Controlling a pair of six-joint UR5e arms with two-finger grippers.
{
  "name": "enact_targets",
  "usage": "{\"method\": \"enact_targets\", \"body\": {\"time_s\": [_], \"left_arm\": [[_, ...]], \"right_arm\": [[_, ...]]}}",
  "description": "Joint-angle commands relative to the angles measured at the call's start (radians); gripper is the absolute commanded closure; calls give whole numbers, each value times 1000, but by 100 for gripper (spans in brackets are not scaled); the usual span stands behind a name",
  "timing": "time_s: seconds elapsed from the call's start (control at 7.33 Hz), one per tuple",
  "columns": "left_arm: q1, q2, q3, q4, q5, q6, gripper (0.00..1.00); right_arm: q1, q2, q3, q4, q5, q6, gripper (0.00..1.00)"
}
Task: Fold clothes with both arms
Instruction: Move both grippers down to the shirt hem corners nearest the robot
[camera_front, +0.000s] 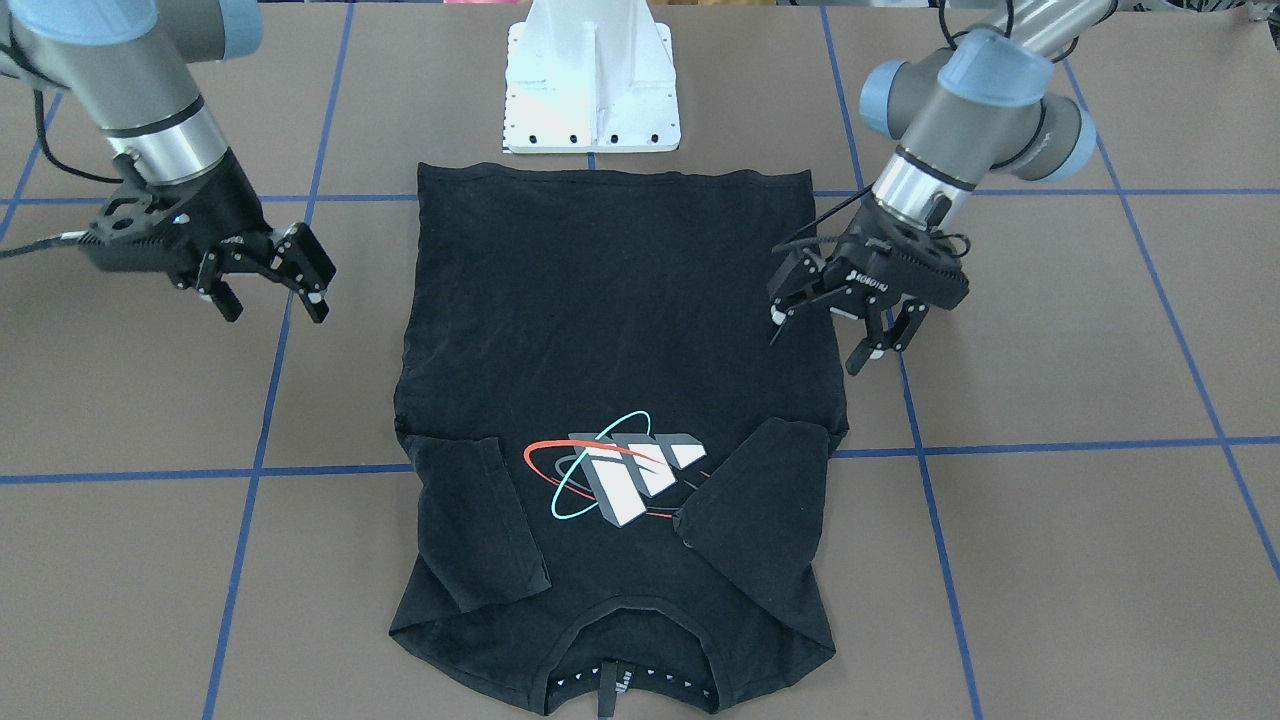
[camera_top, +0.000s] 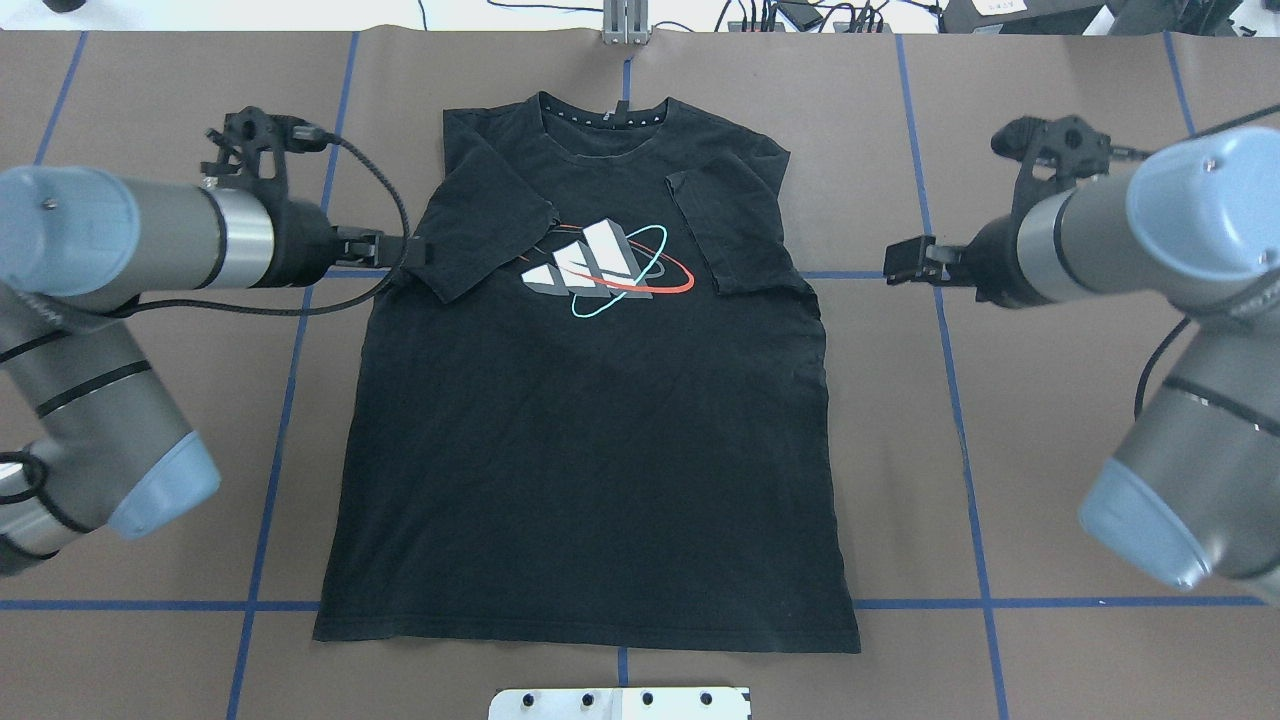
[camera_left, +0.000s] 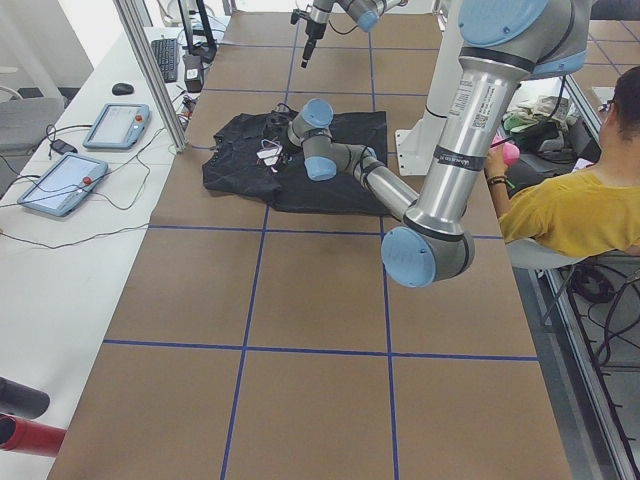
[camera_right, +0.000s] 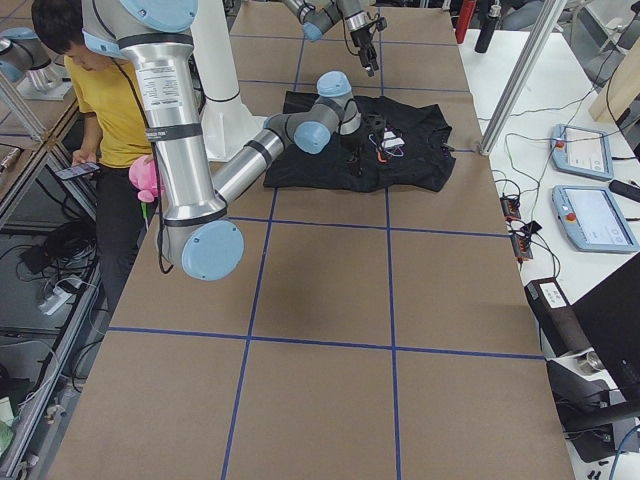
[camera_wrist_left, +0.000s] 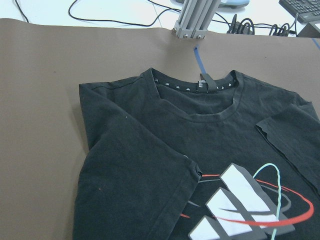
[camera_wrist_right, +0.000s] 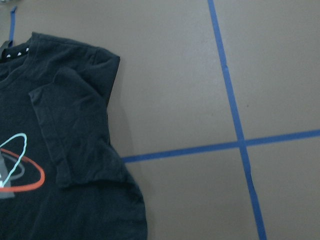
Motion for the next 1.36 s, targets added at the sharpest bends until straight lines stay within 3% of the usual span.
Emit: {"method": "enact_targets", "body": {"time_s": [0.0,0.14,0.27,0.41,0.68,1.23], "left_arm": [[39,165,-144,-6,-51,-16,0],[84,242,-175,-13,-24,-54,0],[174,306,-206,-22,65,-94,0],[260,339,-206,-24,122,-157,0],[427,362,-208,-24,220,-287,0],[558,419,-212,-21,267,-360,1]], "right_arm": [[-219,-105,144,-1,-177,150,0],[-305,-143,170,-1,-259,193,0],[-366,-195,214,-1,-289,219,0],[-416,-260,257,-1,-315,253,0],[-509,-277,259,-1,-389,316,0],[-528,-276,271,-1,-412,321,0]]}}
